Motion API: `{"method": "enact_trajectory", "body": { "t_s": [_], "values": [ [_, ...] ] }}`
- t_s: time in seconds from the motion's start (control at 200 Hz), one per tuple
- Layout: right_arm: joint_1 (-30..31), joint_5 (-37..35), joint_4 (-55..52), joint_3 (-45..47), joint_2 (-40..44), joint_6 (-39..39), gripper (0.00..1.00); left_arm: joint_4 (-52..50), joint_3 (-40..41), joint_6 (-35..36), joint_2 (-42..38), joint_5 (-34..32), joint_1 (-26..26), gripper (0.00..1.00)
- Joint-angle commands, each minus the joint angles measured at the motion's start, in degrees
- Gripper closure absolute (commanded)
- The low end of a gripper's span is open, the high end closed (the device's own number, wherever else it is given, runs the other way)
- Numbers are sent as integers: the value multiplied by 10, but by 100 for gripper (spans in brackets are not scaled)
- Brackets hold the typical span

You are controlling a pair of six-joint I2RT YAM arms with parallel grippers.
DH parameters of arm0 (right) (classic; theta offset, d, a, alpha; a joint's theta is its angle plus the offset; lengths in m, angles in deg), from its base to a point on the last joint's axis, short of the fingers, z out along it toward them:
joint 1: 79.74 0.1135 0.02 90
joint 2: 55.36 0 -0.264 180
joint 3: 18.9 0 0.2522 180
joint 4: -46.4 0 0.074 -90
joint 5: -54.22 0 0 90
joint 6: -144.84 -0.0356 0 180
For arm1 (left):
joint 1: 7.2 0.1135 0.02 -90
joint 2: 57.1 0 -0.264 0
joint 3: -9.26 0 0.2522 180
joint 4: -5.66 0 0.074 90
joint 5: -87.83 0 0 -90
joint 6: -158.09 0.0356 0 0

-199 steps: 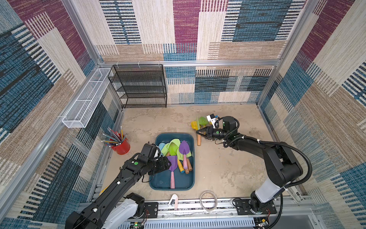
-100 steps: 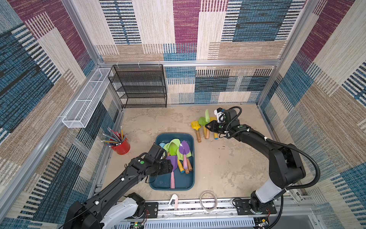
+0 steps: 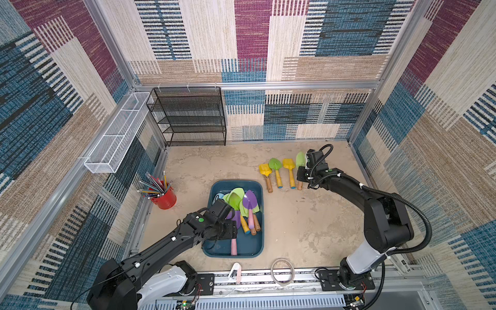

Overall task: Take the shovel out of the storage box
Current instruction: Place the shovel at the center of the board.

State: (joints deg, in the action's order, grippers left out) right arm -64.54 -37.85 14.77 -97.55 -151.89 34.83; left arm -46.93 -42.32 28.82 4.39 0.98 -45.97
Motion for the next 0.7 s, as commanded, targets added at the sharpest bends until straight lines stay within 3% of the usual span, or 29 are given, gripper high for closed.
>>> {"method": "enact_trajectory", "body": {
  "t_s": [0.0,0.696],
  "values": [
    [-6,-34,11,-15,-20,13,77,-8,2,-4,0,-14,-1,27],
    [-32,-61,27,-101,-178,35,77,-3,15,-7,2,-9,-2,27]
  ]
}}
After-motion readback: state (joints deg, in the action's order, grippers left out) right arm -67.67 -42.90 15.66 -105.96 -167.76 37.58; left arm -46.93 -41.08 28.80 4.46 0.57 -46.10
